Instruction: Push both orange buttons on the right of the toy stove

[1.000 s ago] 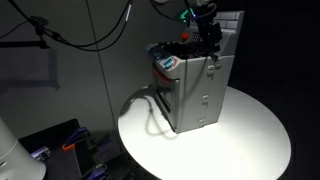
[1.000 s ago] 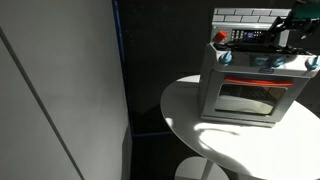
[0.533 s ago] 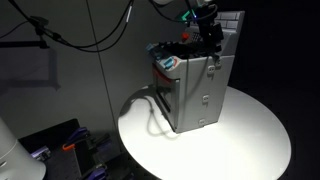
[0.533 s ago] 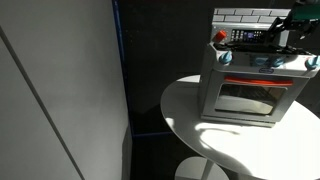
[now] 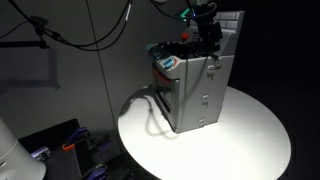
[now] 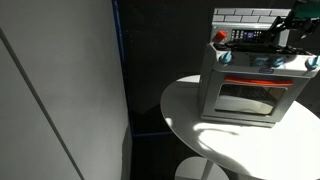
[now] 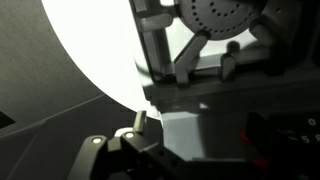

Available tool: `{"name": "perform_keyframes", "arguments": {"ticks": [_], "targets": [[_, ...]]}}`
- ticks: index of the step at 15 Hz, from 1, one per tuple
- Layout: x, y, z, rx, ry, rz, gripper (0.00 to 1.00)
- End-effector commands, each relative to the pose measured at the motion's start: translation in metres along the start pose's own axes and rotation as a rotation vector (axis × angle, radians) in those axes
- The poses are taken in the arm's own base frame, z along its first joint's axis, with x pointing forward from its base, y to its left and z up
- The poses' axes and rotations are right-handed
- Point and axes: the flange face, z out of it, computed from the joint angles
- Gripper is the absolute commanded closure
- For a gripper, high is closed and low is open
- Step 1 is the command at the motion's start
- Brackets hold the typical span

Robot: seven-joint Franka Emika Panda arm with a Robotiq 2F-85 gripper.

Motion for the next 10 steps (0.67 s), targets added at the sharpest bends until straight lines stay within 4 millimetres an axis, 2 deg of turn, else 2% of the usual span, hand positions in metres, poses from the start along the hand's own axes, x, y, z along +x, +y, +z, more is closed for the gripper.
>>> {"name": "perform_keyframes", "arguments": {"ticks": [1,10], "targets": [[-0.005,0.005,-0.019,0.033,-0.055,-0.03,0.0],[-0.034,0.028,-0.06,0.07,-0.245,-0.182,0.0]]}}
